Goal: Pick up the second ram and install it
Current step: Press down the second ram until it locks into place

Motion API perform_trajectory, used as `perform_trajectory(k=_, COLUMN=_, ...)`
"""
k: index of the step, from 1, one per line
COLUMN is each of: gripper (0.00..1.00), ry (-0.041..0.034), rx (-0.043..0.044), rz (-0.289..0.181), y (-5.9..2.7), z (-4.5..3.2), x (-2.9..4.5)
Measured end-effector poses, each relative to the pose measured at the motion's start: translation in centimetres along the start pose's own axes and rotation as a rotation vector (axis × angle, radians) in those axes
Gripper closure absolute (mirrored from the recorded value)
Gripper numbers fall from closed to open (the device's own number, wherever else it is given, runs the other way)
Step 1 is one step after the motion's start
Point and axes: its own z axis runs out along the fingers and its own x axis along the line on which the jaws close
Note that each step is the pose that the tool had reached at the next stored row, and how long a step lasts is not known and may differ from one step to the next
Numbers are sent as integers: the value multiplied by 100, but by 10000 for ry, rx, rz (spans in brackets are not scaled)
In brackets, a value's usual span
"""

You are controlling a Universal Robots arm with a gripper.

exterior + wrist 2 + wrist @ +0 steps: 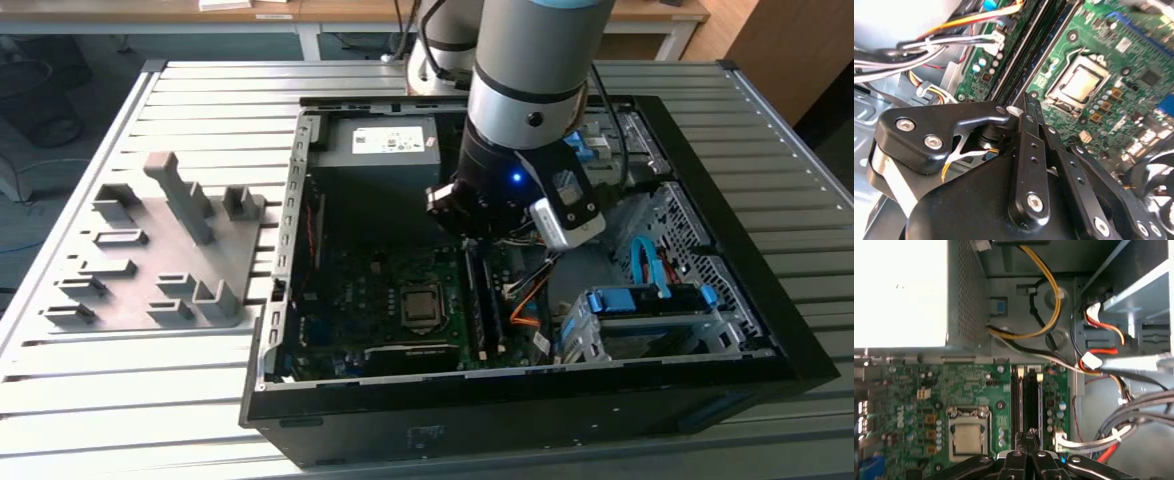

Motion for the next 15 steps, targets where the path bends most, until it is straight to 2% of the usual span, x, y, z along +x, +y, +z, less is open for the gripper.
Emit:
perform_trajectory(k=5, gripper=90, ry=1, rx=1, rz=1, y=115, z=94, x=2)
perform_trajectory(k=15, gripper=90, ry=-1, rx=-1, rz=0, y=227, z=279, x=-4)
